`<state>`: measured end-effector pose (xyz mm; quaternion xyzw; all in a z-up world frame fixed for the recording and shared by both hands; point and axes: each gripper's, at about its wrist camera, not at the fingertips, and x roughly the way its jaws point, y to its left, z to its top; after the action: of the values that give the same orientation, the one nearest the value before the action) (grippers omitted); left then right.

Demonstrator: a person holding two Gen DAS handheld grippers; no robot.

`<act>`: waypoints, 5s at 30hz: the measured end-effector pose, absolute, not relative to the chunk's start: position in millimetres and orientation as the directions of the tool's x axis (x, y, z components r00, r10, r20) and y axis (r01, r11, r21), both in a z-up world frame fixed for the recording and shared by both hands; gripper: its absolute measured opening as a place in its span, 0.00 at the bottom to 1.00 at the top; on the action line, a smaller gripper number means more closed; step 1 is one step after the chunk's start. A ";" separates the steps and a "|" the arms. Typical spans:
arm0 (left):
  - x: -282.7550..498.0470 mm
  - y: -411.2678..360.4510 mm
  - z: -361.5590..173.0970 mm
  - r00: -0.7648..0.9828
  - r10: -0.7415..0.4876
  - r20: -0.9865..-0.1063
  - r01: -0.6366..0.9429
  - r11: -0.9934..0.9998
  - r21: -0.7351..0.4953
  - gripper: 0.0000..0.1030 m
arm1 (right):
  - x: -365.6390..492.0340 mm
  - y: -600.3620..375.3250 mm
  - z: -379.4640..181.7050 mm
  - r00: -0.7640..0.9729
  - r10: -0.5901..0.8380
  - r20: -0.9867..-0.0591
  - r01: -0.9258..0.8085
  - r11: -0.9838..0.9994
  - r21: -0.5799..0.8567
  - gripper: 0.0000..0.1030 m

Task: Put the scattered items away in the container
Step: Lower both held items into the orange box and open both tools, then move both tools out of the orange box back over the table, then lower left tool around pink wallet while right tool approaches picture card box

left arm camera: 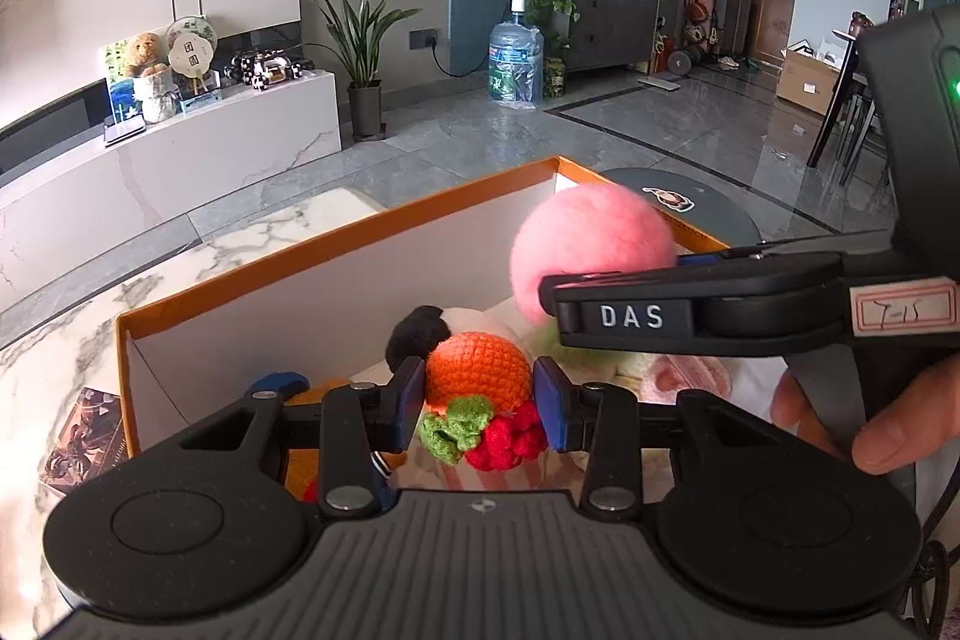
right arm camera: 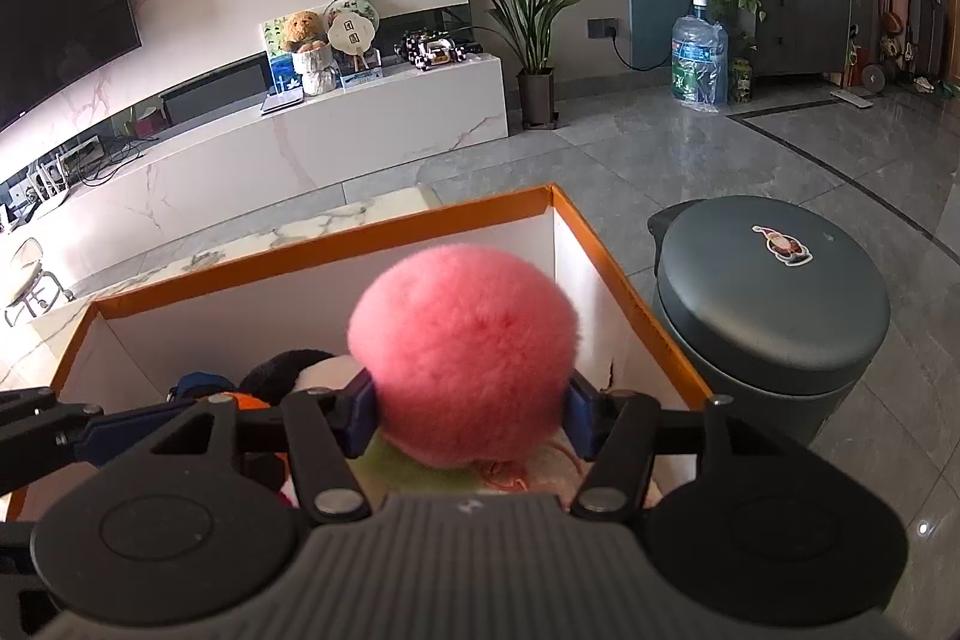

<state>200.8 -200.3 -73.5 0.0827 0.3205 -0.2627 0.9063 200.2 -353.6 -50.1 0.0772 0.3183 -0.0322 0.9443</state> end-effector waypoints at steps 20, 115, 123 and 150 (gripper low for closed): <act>200.0 -215.8 -81.2 0.608 -0.451 -0.654 0.575 0.818 -0.029 0.44 | 198.0 -356.6 -48.0 0.802 -0.022 -0.597 0.135 0.980 0.146 0.69; 48.9 106.6 -52.0 0.892 -0.040 -0.450 -0.015 0.993 -0.117 0.68 | -1.2 -63.9 -46.9 0.975 0.065 -0.212 -0.116 0.964 -0.239 0.87; 54.8 126.3 -65.1 0.890 -0.020 -0.456 -0.049 0.989 -0.140 0.68 | 12.4 -33.3 -54.4 0.967 0.090 -0.240 -0.158 0.948 -0.278 0.87; 120.9 152.1 -118.8 0.805 0.073 -0.588 -0.200 0.968 -0.154 0.86 | 128.1 -4.8 -89.1 0.885 0.109 -0.453 -0.163 0.983 -0.082 0.91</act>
<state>120.9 152.1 -118.8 -0.1045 0.3035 0.0721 0.9443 128.1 -4.8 -89.1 -0.0589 0.2294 0.0704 0.9690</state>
